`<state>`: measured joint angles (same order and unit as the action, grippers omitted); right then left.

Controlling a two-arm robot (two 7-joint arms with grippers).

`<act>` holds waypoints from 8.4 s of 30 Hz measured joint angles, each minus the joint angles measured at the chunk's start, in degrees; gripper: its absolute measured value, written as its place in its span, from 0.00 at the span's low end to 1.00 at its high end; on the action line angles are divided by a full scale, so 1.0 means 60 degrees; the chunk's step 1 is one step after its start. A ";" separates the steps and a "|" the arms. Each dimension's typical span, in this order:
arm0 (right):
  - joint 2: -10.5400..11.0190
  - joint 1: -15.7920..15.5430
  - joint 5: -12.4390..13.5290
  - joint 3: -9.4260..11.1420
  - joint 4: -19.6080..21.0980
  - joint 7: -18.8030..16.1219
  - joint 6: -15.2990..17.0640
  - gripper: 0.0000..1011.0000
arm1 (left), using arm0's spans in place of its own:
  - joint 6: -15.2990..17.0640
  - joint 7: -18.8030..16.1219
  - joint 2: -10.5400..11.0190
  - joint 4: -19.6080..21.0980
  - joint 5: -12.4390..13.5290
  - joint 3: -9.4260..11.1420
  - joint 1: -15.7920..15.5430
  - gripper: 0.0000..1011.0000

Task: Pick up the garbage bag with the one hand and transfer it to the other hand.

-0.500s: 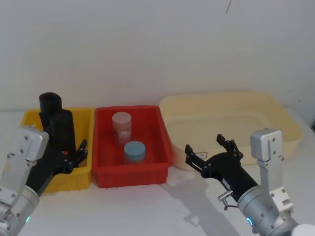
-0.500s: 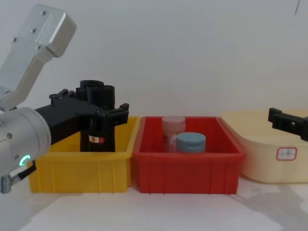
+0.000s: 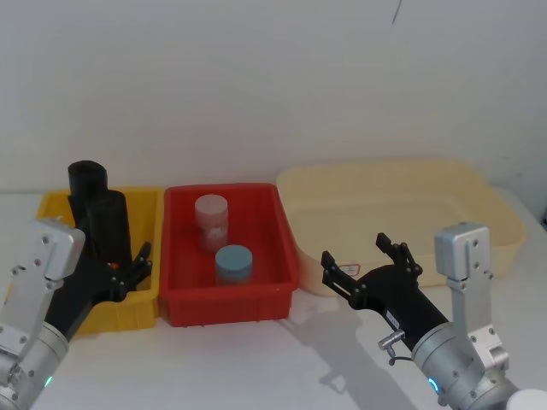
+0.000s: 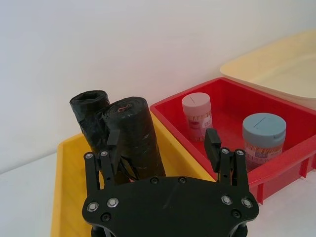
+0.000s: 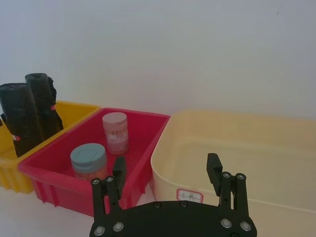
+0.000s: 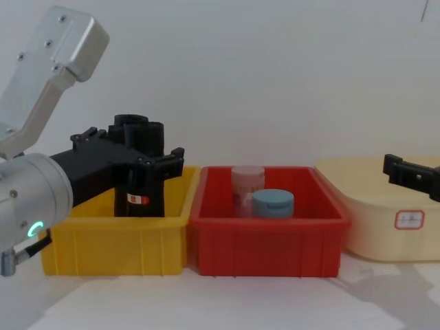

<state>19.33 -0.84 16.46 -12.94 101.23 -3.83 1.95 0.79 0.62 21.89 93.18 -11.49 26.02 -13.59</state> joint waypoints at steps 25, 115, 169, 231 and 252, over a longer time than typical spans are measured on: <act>0.0001 0.0000 0.0000 0.0000 0.0000 0.0000 0.0000 0.99 | -0.0184 -0.0261 -0.0042 0.0193 0.0050 -0.0383 0.0334 0.99; 0.0000 0.0000 0.0000 0.0000 0.0000 0.0000 0.0000 0.99 | -0.0750 0.3981 -0.1431 -0.3165 -0.0531 -0.0093 -0.4127 0.45; -0.0199 0.0046 -0.0581 -0.0312 -0.0089 -0.0031 -0.0749 0.99 | -0.1337 0.6492 -0.3907 -0.6820 -0.2672 0.0755 -0.5238 0.45; -0.1644 0.2176 -0.2576 -0.0634 -0.2885 0.0503 -0.1777 0.99 | -0.1301 0.6491 -0.3944 -0.6814 -0.2746 0.0767 -0.5186 0.45; -0.1788 0.2626 -0.2661 -0.0605 -0.3296 0.0046 -0.1387 0.70 | -0.1301 0.6492 -0.3944 -0.6814 -0.2746 0.0767 -0.5186 0.45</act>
<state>8.61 14.92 0.50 -16.57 81.45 -3.55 -6.37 -7.02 39.57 -1.77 52.29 -27.96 30.62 -44.70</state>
